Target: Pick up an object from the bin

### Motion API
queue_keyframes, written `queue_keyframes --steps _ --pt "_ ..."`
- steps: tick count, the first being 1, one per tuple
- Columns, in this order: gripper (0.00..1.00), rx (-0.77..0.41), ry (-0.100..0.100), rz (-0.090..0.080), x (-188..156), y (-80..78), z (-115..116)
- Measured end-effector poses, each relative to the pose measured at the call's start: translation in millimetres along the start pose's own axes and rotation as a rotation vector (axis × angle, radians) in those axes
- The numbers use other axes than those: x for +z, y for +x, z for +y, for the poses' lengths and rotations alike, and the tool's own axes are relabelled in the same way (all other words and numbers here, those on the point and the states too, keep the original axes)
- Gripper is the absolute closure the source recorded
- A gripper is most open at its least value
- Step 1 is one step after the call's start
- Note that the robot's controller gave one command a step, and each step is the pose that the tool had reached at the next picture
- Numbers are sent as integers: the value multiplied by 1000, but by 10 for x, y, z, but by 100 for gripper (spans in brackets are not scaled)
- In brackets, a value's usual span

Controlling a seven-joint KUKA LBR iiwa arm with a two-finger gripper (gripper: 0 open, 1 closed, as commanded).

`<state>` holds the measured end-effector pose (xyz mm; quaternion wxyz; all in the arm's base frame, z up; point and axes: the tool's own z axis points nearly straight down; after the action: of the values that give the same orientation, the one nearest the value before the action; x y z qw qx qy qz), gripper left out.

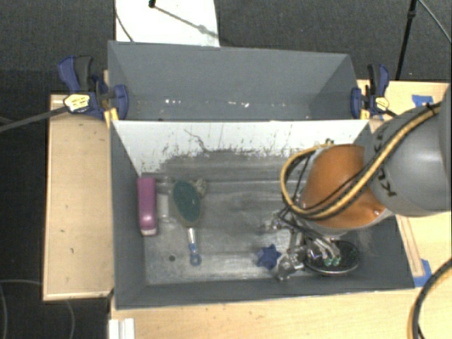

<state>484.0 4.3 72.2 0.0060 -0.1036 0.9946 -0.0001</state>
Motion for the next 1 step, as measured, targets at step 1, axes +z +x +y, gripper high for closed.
queue_keyframes --steps 1 --pt "100 -1 1 0 -25 -3 -5"
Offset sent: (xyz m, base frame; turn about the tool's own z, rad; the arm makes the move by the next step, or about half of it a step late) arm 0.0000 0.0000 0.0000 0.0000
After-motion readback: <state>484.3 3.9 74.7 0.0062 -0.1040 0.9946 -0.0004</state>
